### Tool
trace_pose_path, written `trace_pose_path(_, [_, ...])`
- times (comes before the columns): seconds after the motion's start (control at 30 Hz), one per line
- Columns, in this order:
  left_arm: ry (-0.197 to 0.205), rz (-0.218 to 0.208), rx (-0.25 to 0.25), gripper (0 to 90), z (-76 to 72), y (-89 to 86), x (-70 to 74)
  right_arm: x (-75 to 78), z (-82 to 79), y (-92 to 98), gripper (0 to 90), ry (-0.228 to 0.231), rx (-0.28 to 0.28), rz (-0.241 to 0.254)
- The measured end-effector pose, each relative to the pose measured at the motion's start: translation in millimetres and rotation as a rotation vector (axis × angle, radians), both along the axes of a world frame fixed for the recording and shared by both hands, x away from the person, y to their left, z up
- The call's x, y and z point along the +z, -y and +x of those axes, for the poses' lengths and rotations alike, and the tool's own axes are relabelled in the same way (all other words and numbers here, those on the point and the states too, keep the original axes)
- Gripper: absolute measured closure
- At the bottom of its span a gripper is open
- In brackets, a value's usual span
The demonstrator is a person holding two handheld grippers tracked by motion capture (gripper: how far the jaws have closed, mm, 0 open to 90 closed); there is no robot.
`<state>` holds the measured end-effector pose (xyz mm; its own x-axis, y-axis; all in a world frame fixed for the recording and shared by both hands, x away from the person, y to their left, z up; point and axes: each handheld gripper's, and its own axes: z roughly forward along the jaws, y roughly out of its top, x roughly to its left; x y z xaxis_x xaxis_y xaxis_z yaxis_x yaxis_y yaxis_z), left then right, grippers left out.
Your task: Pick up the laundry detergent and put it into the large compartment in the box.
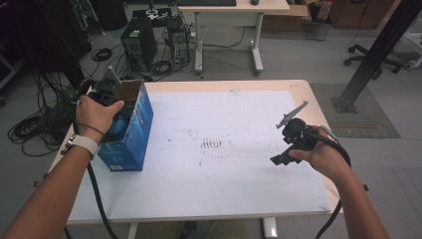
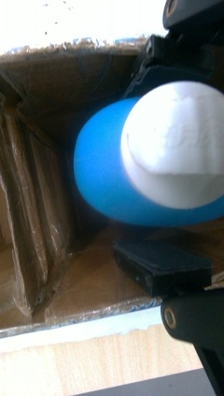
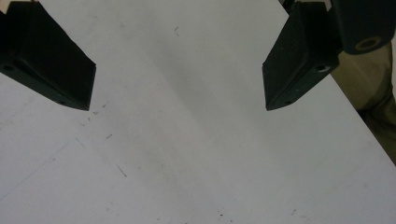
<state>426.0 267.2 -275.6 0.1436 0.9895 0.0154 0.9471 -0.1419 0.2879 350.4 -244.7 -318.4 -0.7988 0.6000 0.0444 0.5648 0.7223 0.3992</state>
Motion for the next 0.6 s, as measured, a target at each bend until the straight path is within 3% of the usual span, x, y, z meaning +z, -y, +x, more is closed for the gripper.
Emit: trace_pose_path(0.6, [0.026,-0.026,-0.002,23.4,-2.5,-3.4,2.3,0.6,-1.2,-0.4,9.8,0.002,0.001,-0.003])
